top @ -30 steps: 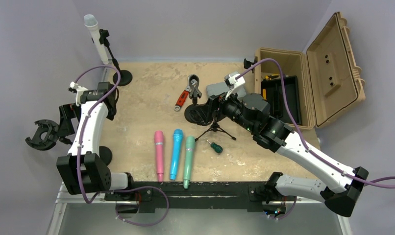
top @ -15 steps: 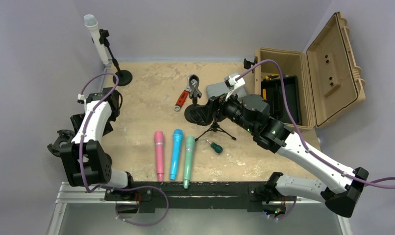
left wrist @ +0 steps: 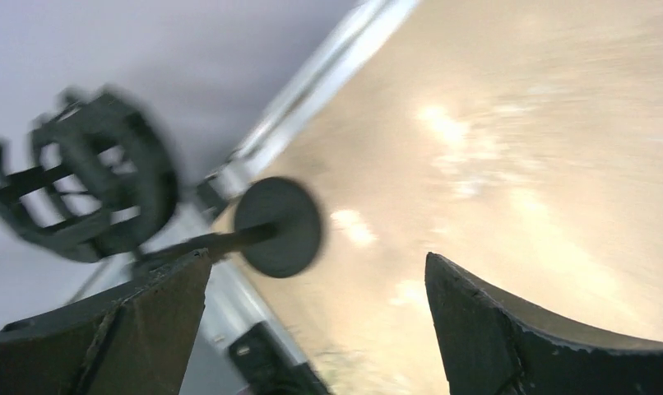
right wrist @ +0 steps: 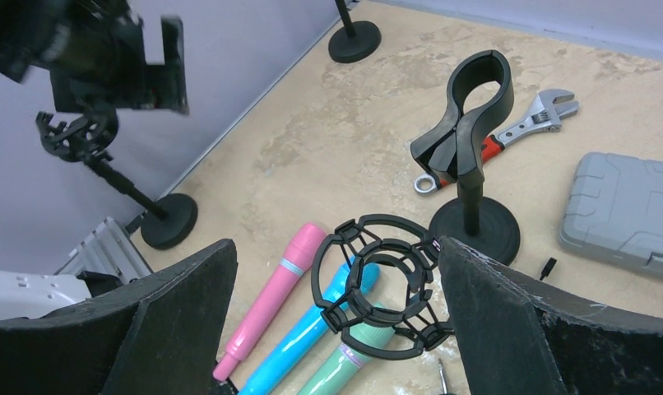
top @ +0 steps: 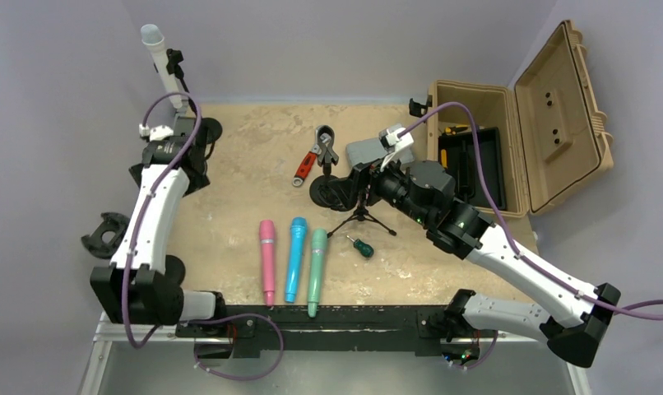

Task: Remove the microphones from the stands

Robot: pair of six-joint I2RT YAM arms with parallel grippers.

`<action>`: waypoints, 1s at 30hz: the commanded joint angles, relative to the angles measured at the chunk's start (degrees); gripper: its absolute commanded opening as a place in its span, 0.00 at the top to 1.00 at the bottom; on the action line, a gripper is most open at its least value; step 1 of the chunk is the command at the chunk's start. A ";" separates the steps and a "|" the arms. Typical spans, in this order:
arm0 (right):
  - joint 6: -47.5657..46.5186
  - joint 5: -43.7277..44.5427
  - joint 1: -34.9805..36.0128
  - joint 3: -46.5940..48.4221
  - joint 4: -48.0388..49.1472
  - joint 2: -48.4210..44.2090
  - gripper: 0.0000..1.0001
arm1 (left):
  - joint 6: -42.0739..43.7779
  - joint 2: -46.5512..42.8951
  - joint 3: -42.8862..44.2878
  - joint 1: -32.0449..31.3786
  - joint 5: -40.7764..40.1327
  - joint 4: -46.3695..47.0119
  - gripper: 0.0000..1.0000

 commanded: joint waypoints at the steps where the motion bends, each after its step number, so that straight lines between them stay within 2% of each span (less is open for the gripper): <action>1: -0.18 -0.19 0.01 1.37 1.66 0.02 0.10 | 8.05 -7.24 8.75 -3.48 14.16 9.51 0.00; 7: -0.10 0.94 0.01 2.07 0.24 -1.26 0.09 | 14.75 -10.29 12.34 -2.16 29.75 24.54 0.00; 10: 0.05 1.81 0.01 2.11 -0.57 -1.75 0.09 | 13.58 -9.71 12.05 3.64 42.02 36.70 0.00; 13: 0.42 2.68 -0.03 2.14 -0.99 -2.65 0.09 | 10.56 -5.60 14.67 8.22 46.73 43.60 0.00; 18: 0.82 4.31 0.01 1.52 -1.46 -4.23 0.09 | 12.38 6.84 28.49 9.34 44.71 47.56 0.00; 24: 0.79 5.44 0.01 3.09 -4.45 -4.14 0.09 | 19.55 17.25 36.09 9.64 38.35 62.00 0.01; 30: 1.82 6.91 0.01 3.82 -6.97 -5.20 0.09 | 23.41 28.91 51.56 10.35 28.75 56.92 0.00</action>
